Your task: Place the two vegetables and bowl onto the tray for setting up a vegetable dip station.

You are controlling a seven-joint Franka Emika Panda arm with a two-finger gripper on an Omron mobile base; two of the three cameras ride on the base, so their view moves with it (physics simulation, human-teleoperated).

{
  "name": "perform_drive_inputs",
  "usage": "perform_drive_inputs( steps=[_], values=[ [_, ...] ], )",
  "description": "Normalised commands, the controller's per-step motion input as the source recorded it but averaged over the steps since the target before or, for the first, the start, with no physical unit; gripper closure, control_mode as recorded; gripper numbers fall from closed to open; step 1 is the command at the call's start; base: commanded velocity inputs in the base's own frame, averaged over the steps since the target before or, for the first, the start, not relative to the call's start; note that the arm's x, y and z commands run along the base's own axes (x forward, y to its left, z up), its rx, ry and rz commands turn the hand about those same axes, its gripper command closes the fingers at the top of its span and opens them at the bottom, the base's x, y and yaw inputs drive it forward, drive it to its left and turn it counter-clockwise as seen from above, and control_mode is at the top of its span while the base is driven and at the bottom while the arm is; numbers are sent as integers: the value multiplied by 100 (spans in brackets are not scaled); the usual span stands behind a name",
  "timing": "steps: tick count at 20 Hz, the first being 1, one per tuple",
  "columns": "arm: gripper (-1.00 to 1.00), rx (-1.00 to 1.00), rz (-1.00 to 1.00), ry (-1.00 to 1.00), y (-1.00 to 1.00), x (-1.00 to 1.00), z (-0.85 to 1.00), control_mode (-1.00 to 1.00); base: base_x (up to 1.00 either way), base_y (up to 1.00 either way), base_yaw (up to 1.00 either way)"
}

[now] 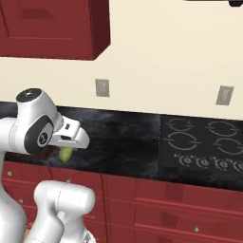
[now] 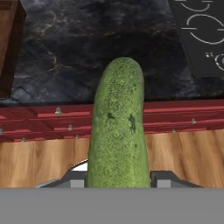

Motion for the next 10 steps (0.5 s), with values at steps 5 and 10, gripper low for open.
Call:
perform_drive_inputs(
  steps=[5,10],
  values=[
    [100,0,0,0,0,0,0,100,14,100,0],
    [100,0,0,0,0,0,0,100,39,100,0]
  ],
)
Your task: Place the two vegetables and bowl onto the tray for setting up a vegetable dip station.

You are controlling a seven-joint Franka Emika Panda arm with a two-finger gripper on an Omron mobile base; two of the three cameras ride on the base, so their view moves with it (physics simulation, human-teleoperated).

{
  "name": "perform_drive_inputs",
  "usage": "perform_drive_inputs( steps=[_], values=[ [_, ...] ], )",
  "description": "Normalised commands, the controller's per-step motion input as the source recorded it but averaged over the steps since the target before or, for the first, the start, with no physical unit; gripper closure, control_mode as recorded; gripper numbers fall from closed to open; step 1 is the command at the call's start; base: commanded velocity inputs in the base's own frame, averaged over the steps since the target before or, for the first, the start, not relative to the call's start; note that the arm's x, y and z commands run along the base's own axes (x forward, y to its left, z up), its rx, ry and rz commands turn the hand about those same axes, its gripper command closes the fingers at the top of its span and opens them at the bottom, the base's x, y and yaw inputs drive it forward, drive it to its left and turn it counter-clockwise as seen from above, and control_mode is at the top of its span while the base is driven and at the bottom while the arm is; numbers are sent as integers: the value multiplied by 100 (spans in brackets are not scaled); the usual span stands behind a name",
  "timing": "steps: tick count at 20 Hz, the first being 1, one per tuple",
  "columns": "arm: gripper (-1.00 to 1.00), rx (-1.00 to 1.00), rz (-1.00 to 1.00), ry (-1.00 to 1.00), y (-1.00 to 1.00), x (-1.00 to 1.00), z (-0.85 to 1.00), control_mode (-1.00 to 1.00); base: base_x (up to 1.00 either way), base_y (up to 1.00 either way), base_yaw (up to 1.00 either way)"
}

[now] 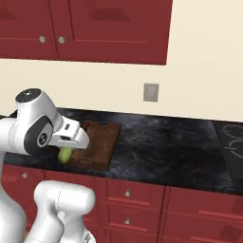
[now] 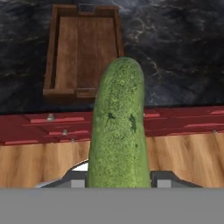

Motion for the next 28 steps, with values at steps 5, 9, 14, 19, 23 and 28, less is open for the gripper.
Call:
perform_drive_inputs(
  steps=[5,9,14,19,23,28],
  values=[
    [100,0,0,0,0,0,0,100,61,28,2],
    [100,0,0,0,0,0,0,100,76,8,0],
    [100,0,0,0,0,0,0,100,30,0,0],
    [100,0,3,0,0,10,0,-100,0,0,0],
    [100,0,39,0,0,74,-10,-100,0,0,0],
    [100,0,64,0,-8,88,-27,-100,0,0,0]
  ],
)
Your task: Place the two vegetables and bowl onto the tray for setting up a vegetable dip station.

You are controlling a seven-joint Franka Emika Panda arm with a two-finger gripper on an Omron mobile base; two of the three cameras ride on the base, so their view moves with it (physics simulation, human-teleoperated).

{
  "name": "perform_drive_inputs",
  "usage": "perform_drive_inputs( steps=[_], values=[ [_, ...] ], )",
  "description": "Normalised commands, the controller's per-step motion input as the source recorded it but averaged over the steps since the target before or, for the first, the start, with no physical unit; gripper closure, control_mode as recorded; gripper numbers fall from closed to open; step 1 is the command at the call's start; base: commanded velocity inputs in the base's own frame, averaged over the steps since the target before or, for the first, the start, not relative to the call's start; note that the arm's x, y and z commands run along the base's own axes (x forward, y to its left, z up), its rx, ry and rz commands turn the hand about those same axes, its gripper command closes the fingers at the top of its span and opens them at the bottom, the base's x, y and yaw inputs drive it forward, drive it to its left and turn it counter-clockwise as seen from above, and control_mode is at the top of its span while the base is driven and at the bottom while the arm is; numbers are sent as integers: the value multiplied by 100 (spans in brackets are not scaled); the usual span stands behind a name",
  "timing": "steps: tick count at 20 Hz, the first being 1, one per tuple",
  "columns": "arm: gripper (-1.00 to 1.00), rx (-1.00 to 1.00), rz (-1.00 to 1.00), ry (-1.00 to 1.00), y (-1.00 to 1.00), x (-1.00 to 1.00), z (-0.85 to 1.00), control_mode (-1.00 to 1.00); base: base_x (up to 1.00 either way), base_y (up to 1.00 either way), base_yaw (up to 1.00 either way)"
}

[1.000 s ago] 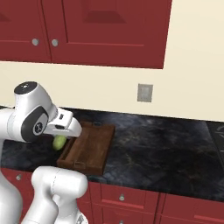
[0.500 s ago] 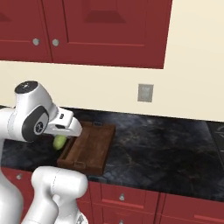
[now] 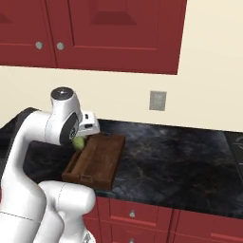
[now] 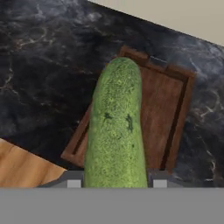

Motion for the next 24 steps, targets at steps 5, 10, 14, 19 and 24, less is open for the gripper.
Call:
perform_drive_inputs(
  steps=[5,10,14,19,24],
  values=[
    [100,0,54,-12,-10,62,-23,-100,0,0,0],
    [100,-6,37,-20,-4,56,-34,-100,0,0,0],
    [100,-15,26,-17,0,42,-37,-100,0,0,0],
    [100,-20,19,-9,0,37,-38,-100,0,0,0],
    [100,-18,14,-3,0,30,-20,-100,0,0,0]
  ],
)
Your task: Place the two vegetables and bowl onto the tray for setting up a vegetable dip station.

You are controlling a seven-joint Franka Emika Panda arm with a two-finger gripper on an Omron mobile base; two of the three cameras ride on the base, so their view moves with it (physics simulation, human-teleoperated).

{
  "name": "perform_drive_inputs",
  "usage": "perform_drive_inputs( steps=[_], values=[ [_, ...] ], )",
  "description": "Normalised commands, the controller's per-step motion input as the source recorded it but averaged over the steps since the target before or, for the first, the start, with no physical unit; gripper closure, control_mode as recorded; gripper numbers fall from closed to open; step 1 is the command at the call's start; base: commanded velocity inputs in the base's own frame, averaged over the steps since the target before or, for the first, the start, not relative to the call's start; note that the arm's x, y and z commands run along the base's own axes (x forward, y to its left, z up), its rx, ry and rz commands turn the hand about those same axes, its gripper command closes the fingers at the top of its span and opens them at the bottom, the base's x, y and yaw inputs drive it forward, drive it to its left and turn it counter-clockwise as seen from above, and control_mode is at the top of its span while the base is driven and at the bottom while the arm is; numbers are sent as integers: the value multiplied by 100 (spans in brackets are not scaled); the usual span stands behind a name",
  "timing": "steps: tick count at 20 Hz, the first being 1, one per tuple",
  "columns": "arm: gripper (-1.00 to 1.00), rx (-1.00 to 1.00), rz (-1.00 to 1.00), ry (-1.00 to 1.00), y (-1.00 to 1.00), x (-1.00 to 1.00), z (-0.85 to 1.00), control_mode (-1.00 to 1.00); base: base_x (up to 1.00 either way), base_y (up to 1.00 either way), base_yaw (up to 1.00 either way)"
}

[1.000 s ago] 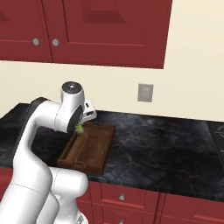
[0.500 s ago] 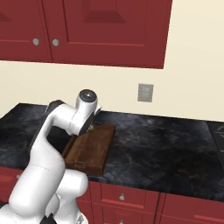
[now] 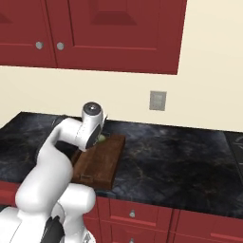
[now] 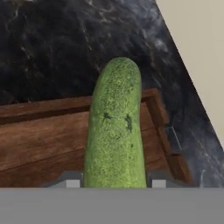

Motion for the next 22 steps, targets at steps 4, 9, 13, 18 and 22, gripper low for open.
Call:
perform_drive_inputs(
  steps=[4,9,13,18,22],
  values=[
    [100,-17,11,0,0,26,-11,-100,0,0,0],
    [100,-13,13,0,0,26,-10,-100,0,0,0],
    [100,-4,15,0,-5,27,-16,-100,0,0,0],
    [100,-1,8,0,-1,32,-22,-100,0,0,0],
    [100,0,1,-1,0,29,-19,-100,0,0,0]
  ],
)
